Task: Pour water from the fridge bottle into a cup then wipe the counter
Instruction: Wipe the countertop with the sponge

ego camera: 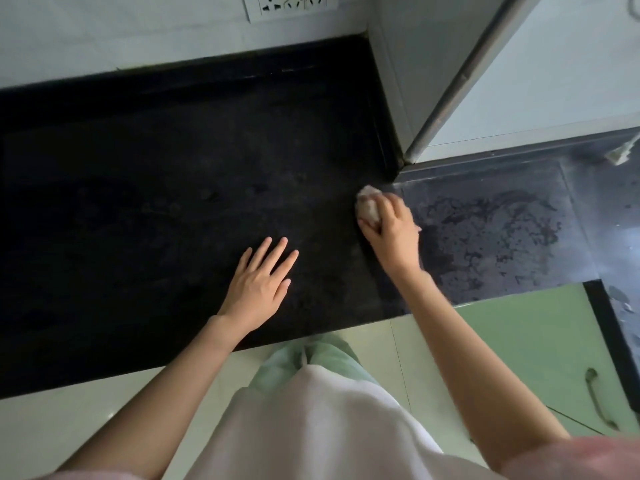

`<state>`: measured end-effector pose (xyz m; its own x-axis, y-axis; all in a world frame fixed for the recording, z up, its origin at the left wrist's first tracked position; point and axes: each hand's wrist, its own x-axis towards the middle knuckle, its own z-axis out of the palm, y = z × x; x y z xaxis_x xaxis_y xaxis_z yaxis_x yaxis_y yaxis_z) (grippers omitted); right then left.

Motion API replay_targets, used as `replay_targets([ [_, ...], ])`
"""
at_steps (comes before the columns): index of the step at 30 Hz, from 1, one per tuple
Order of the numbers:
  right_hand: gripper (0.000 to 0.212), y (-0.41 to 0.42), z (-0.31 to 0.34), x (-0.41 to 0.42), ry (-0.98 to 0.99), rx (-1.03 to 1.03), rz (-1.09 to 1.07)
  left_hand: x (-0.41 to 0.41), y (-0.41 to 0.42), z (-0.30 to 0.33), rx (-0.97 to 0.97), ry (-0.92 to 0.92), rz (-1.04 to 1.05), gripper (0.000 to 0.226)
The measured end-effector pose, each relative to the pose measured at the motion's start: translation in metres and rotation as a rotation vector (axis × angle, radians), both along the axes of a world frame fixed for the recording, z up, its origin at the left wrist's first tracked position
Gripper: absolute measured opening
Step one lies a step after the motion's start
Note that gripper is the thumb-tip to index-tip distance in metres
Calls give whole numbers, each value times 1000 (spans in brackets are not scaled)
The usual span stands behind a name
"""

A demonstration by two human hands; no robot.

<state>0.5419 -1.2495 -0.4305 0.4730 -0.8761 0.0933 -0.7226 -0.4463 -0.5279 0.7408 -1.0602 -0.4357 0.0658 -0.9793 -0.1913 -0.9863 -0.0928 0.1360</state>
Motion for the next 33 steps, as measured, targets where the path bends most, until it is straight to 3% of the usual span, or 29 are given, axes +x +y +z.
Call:
replay_targets([
  [3,49,47,-3,4,-16,10,158,-4,-2,2,6,-3,24,54],
  [7,48,84,-3,-60,-23,33,232,-6,-2,0,9,-9,33,54],
  [11,48,27,-7,-111,63,12,14,-7,-3,2,31,-17,43,55],
  [15,45,-45,5,-81,25,10,-200,-21,-13,8,7,-10,19,53],
  [20,46,-19,1,-48,-25,14,-143,-59,-46,13,-14,26,-74,53],
  [26,46,51,-7,-140,-12,-19,-72,-104,-77,8,-19,81,-154,53],
  [30,47,-13,-2,-191,49,18,-323,-122,-92,5,8,69,-167,53],
  [33,48,-73,4,-174,24,45,-401,-131,-100,3,27,49,-165,53],
])
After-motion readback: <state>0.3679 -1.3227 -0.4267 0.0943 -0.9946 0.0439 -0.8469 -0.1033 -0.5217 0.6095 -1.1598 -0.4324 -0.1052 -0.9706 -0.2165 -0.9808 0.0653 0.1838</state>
